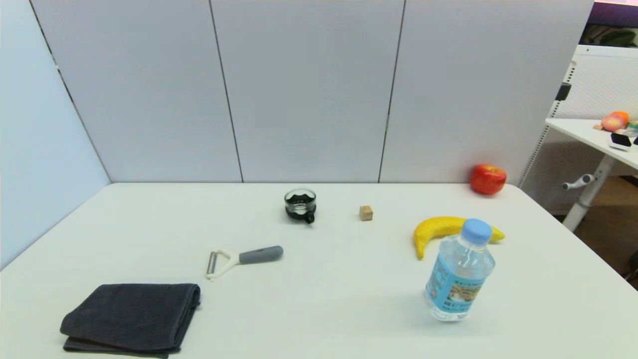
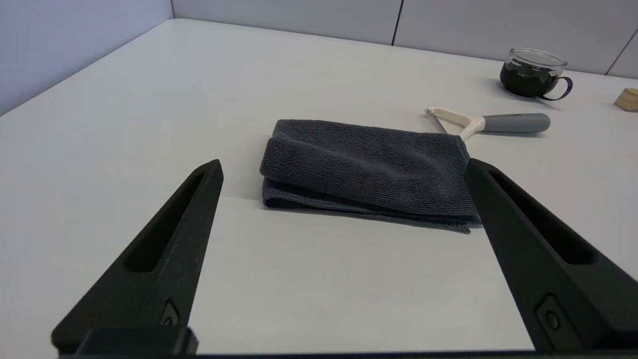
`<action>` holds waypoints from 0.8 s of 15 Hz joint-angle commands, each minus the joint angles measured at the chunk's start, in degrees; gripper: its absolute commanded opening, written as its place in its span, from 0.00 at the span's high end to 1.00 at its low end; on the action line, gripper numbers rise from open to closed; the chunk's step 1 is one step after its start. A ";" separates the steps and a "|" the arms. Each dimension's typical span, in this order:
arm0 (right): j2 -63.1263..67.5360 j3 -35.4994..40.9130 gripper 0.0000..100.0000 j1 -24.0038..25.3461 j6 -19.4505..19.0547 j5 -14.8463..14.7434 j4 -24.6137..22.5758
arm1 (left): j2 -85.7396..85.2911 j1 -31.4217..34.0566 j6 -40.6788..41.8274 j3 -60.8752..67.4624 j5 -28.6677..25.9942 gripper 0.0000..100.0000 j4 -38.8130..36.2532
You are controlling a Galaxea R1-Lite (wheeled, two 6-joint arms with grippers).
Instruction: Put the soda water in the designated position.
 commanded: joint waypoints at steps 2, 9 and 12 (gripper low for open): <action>-0.01 0.00 0.00 0.00 -0.02 0.04 -0.02 | 3.50 -0.07 1.12 -0.53 0.07 0.00 -0.02; -0.01 0.00 0.00 0.00 -0.02 0.04 -0.02 | 37.43 -5.08 18.88 -20.13 -12.68 0.00 -5.39; -0.01 0.00 0.00 0.00 -0.02 0.04 -0.02 | 52.90 -5.78 26.26 -26.81 -21.82 0.00 -6.97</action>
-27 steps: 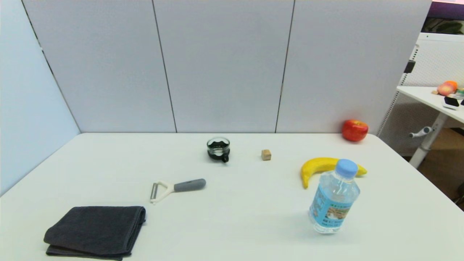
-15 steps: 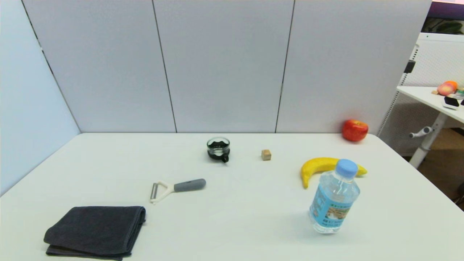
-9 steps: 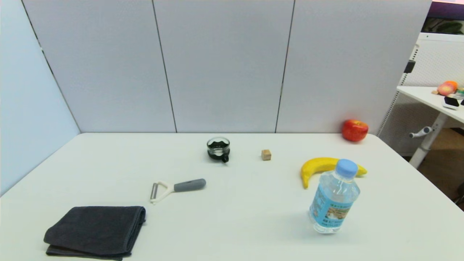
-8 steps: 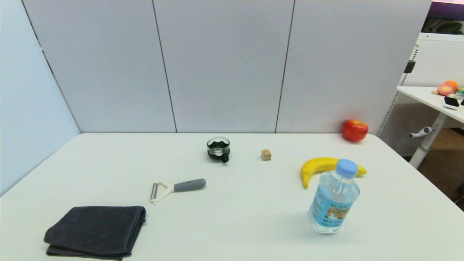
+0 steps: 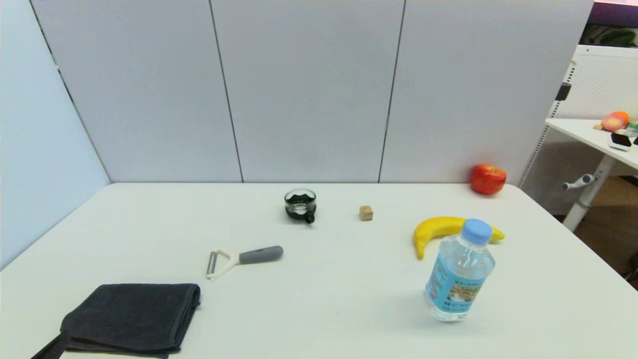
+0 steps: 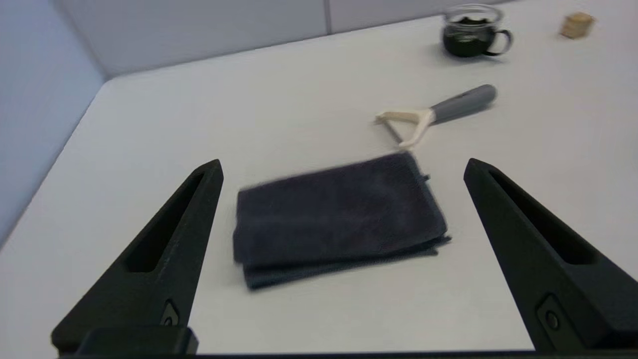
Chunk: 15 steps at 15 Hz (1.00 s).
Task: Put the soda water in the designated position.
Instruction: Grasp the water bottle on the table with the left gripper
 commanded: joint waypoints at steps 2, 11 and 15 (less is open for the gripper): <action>-0.01 0.00 0.00 0.00 -0.02 0.02 -0.04 | 34.20 -6.01 14.68 -15.74 -14.18 0.00 -3.37; -0.01 0.00 0.00 0.00 -0.02 0.02 -0.04 | 64.08 -27.01 14.15 -23.83 -14.27 0.00 -22.35; -0.01 0.00 0.00 0.00 -0.02 0.02 -0.04 | 74.10 -33.78 13.71 -31.74 -14.80 0.00 -24.11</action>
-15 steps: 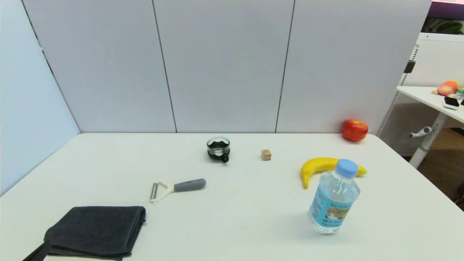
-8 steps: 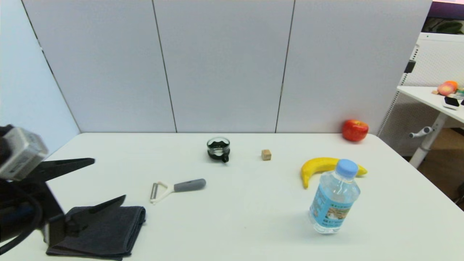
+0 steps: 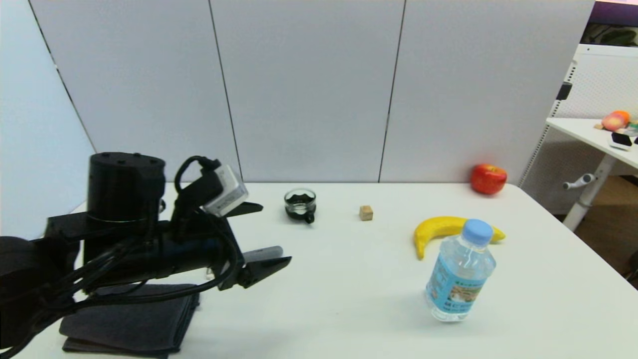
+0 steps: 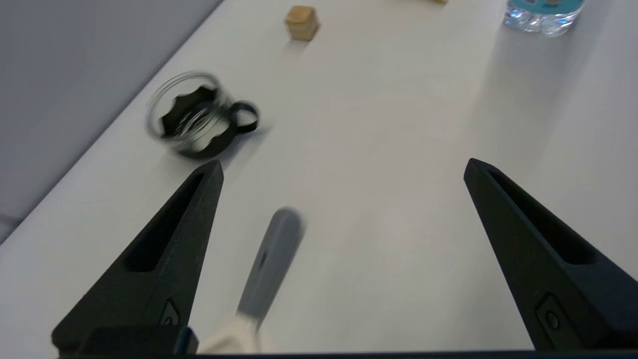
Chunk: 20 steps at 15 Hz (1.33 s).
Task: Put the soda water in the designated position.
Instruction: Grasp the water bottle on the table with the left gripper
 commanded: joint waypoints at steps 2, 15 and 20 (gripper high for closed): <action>-0.01 0.00 0.00 0.00 -0.04 0.04 -0.04 | 14.82 -9.03 -2.10 -9.81 -0.68 0.00 -4.25; -0.01 0.00 0.00 0.00 -0.04 0.04 -0.04 | 27.04 -18.17 -9.66 -19.30 -5.17 0.00 -22.97; -0.01 0.00 0.00 0.00 -0.04 0.04 -0.04 | 29.24 -20.46 -10.54 -21.50 -5.17 0.00 -26.05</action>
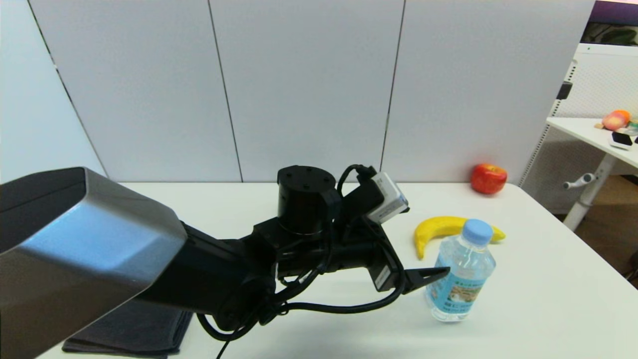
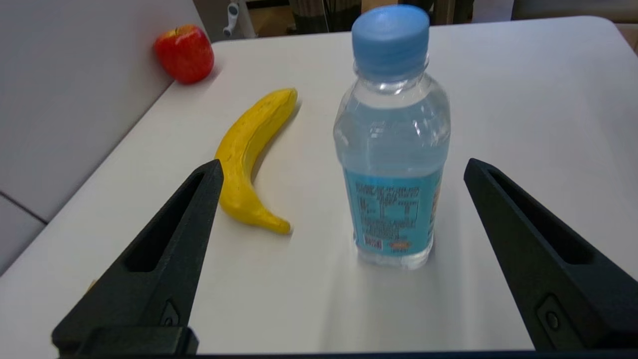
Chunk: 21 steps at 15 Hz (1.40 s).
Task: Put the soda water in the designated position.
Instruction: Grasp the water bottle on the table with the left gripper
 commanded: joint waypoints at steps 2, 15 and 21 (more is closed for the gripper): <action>-0.01 0.00 0.00 0.00 -0.01 0.02 -0.04 | 2.31 -2.04 -1.78 -1.09 -0.14 0.00 -4.04; -0.01 0.00 0.00 0.00 -0.01 0.02 -0.04 | 11.98 -5.47 -5.21 -9.70 -0.14 0.00 -8.35; -0.01 0.00 0.00 0.00 -0.01 0.02 -0.04 | 14.88 -5.73 -6.70 -13.13 -0.06 0.00 -9.49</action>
